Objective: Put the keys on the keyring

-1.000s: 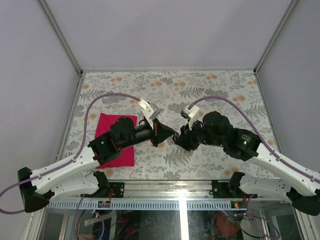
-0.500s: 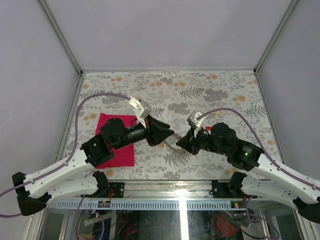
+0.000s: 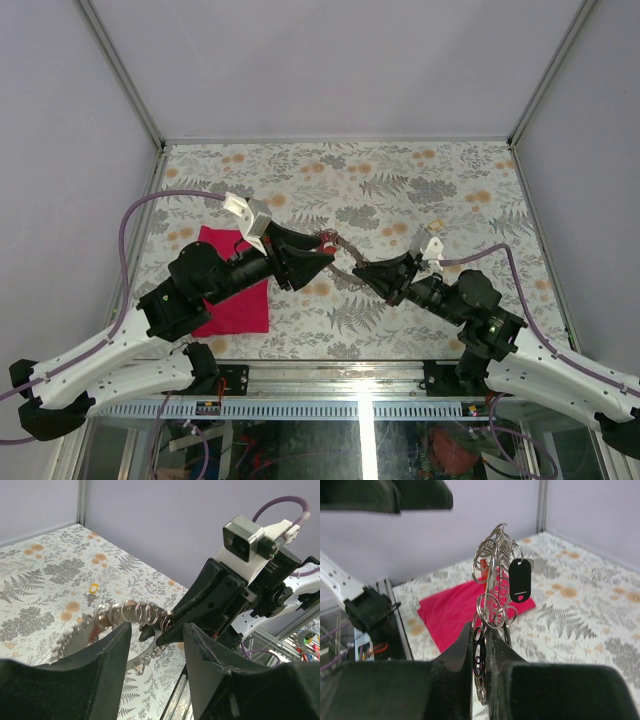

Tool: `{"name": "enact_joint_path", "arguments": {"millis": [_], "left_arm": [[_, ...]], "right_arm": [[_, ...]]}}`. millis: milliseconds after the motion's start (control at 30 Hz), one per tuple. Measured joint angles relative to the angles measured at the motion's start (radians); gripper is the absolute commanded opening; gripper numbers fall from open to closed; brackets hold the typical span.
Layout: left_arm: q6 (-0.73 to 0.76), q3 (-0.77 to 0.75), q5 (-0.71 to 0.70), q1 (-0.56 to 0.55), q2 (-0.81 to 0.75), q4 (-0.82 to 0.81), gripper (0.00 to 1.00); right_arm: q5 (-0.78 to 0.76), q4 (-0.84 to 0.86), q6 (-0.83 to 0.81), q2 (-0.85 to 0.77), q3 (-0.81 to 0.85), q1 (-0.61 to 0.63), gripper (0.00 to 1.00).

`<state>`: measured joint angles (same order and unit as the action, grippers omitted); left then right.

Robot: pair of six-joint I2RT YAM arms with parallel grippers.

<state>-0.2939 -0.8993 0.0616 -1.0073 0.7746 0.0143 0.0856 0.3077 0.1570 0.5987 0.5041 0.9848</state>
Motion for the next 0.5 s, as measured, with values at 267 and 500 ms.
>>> {"name": "enact_joint_path", "arguments": {"millis": [267,500], "left_arm": [[0.003,0.038,0.034,0.000,-0.027,-0.069,0.43],[0.019,0.140,0.070,0.000,-0.097,-0.215,0.43]], "right_arm": [[-0.015,0.167,0.009,0.043,-0.002,0.000,0.00],[0.012,0.285,-0.029,0.061,-0.003,0.000,0.00]]}}
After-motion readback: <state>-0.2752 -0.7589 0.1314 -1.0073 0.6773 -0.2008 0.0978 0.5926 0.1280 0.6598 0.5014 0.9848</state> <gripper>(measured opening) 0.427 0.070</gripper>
